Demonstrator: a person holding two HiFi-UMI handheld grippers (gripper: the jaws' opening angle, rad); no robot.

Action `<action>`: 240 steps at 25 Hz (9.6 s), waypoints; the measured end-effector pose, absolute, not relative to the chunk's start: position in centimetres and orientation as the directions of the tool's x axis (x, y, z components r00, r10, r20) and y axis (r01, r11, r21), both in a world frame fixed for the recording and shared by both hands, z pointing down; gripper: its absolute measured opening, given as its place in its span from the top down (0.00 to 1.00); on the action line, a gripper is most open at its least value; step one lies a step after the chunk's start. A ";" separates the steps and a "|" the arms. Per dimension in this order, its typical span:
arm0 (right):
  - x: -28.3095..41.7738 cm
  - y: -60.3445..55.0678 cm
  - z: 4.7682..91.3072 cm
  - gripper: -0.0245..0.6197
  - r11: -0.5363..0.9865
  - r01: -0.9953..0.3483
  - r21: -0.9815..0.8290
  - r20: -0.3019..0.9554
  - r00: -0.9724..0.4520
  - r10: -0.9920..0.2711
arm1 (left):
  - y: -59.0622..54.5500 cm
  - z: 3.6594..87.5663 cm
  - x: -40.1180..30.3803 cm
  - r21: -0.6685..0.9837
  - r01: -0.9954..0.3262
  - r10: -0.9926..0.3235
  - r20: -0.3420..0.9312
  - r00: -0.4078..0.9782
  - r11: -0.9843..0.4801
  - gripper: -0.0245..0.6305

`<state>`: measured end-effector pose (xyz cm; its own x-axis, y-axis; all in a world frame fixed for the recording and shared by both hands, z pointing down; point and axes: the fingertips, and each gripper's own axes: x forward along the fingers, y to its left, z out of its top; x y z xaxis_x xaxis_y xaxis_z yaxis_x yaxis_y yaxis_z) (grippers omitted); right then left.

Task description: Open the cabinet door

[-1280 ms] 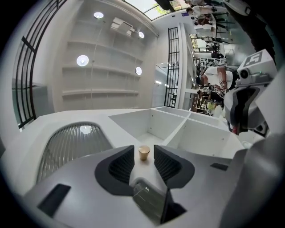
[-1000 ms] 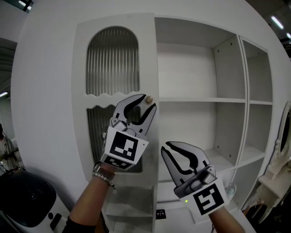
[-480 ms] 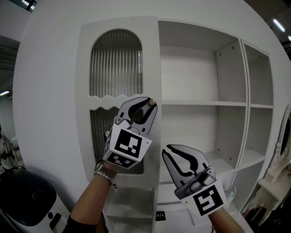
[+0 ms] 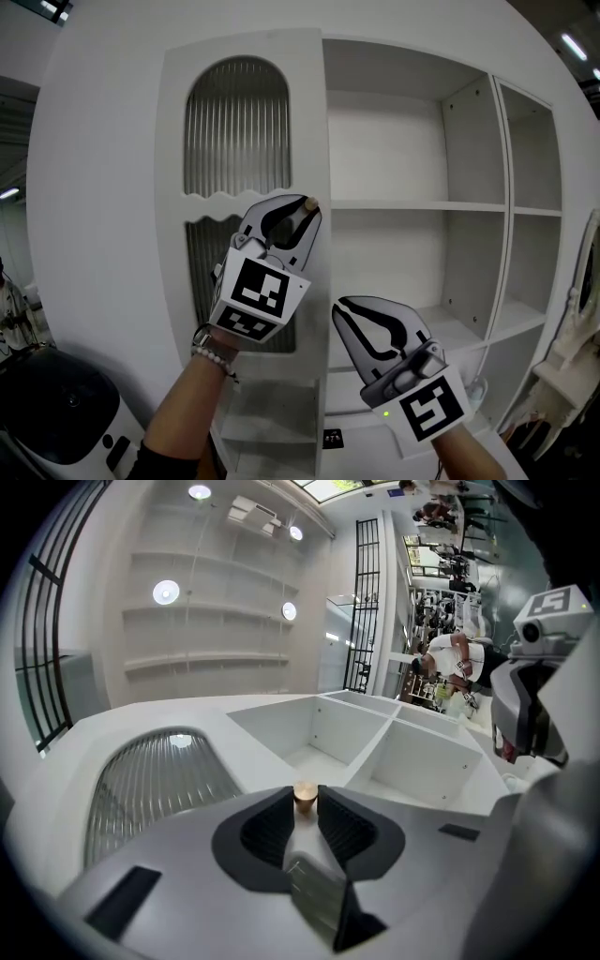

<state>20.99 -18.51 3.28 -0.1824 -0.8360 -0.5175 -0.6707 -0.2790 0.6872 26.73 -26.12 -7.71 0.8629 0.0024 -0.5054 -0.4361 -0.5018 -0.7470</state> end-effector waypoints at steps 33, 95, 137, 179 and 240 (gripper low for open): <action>15.2 -14.6 3.6 0.96 -0.221 -0.687 0.692 -0.526 -0.271 -0.806 | -21.7 -7.4 19.5 -0.736 -0.431 0.003 -0.507 0.862 -0.522 0.85; 7.1 -16.9 5.6 0.96 0.038 -0.729 0.684 -0.514 -0.518 -0.684 | -19.9 -7.3 0.5 -0.641 -0.556 -0.037 -0.637 0.770 -0.528 0.89; -0.1 -23.4 8.4 0.96 0.281 -0.696 0.661 -0.481 -0.680 -0.553 | -28.1 -7.2 -10.2 -0.528 -0.789 -0.352 -0.707 0.614 -0.316 0.94; -0.4 -24.6 22.4 0.96 0.431 -0.738 0.519 -0.344 -0.642 -0.685 | -30.1 19.2 -13.4 -0.406 -0.850 -0.693 -0.505 0.514 -0.335 0.96; 19.5 -15.6 36.0 0.96 -0.038 -0.925 0.377 -0.126 -0.010 -0.992 | -22.0 36.3 15.7 -0.305 -0.267 -0.214 -0.196 0.957 -0.914 0.96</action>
